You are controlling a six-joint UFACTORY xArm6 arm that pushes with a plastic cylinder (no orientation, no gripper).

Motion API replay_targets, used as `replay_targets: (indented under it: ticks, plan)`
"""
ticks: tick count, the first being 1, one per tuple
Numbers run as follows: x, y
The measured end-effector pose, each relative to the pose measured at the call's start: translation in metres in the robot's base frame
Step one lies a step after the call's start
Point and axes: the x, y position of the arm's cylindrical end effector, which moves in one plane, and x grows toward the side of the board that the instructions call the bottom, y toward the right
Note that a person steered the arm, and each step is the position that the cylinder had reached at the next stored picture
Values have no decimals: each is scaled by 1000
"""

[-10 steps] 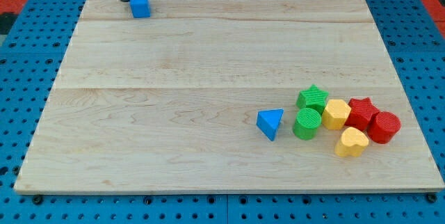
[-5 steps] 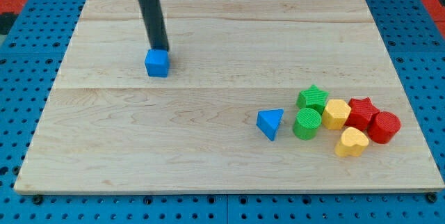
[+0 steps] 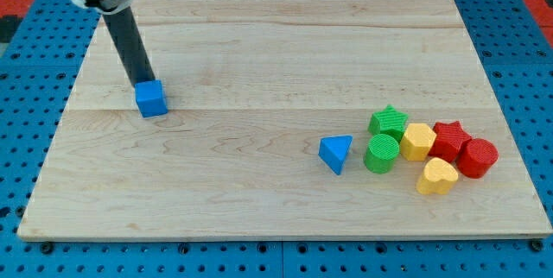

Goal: Move the blue cube towards the blue triangle

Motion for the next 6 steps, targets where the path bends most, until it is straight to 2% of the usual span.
replay_targets:
  ticks: [1,2,3,4,6]
  plan:
    - [26,18]
    - [58,91]
    - [68,39]
    - [90,17]
    - [135,197]
